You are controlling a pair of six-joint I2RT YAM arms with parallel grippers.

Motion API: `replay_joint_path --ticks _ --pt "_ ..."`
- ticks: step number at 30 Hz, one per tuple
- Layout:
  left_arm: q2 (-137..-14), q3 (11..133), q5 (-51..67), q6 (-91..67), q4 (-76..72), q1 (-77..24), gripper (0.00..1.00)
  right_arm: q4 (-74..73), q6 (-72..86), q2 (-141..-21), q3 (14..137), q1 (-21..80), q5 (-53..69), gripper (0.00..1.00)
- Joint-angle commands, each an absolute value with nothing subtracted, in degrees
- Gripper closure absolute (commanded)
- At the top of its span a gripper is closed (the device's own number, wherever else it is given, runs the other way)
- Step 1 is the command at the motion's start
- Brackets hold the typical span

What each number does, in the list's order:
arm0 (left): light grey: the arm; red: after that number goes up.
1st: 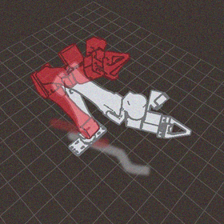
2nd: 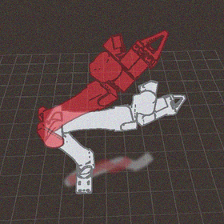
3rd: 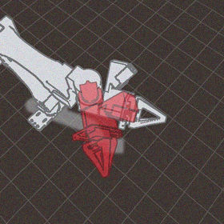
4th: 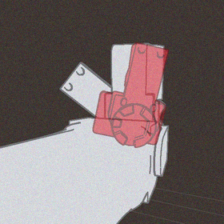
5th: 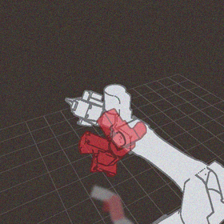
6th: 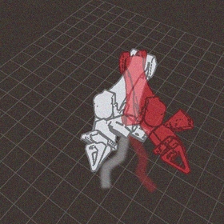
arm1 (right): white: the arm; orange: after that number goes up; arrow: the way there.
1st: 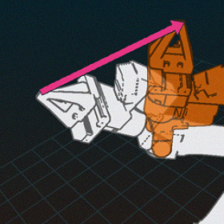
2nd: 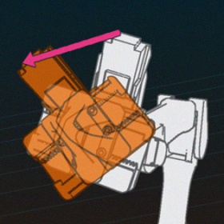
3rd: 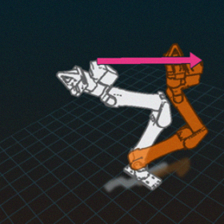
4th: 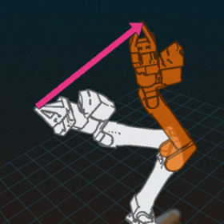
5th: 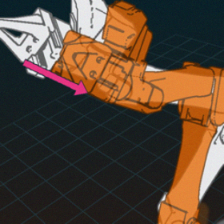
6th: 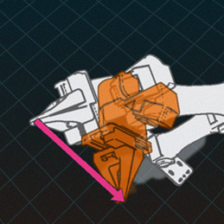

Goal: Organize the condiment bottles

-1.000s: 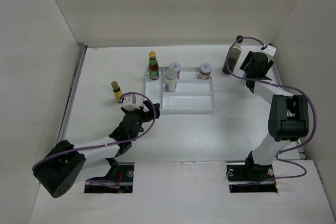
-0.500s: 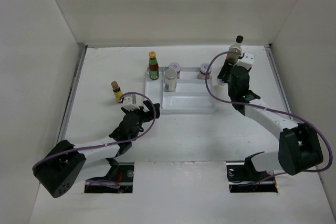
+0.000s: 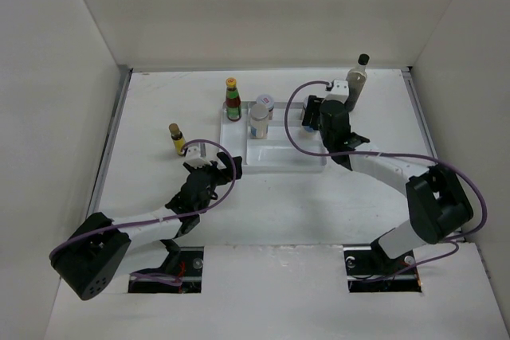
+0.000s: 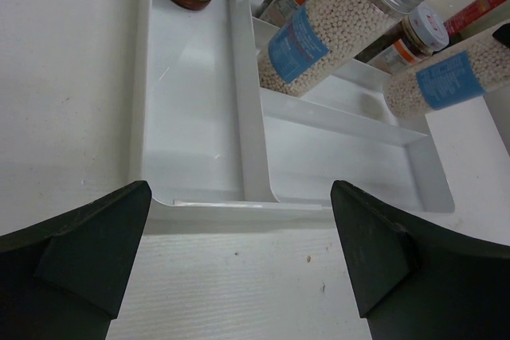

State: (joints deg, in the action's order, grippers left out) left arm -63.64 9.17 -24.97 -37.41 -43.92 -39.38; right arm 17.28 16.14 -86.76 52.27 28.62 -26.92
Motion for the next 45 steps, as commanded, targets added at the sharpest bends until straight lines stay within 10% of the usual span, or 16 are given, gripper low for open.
replay_joint_path --ticks 1,13,25,31,35,38,42,45 --pt "-63.5 11.1 -24.3 -37.9 -46.4 -38.9 0.0 22.3 16.6 -85.9 55.1 29.2 -27.2 0.44" --pt "-63.1 11.2 -24.3 -38.0 -46.1 -38.5 0.0 20.0 16.7 -91.2 55.0 29.2 -27.3 0.34" --pt "-63.4 12.6 -28.0 -34.2 -45.3 -37.3 0.0 20.6 16.8 -78.0 51.3 29.7 -27.0 0.0" --pt "-56.4 15.3 -33.7 -30.5 -40.2 -38.0 0.0 27.9 21.3 -66.4 37.1 35.1 -30.8 0.08" --pt "-52.1 18.7 -39.0 -28.4 -36.6 -37.6 0.0 30.0 25.3 -59.4 29.5 40.0 -30.5 0.6" --pt "-51.2 22.7 -41.3 -26.9 -30.3 -35.8 0.0 30.1 28.6 -55.1 25.5 45.2 -27.3 0.8" --pt "-54.0 28.5 -43.8 -27.3 -20.9 -31.3 0.29 32.8 28.7 -53.8 22.2 52.0 -20.2 0.7" --pt "-57.2 32.7 -45.9 -28.0 -13.2 -28.1 0.28 36.4 27.3 -55.5 20.0 54.4 -17.7 0.42"
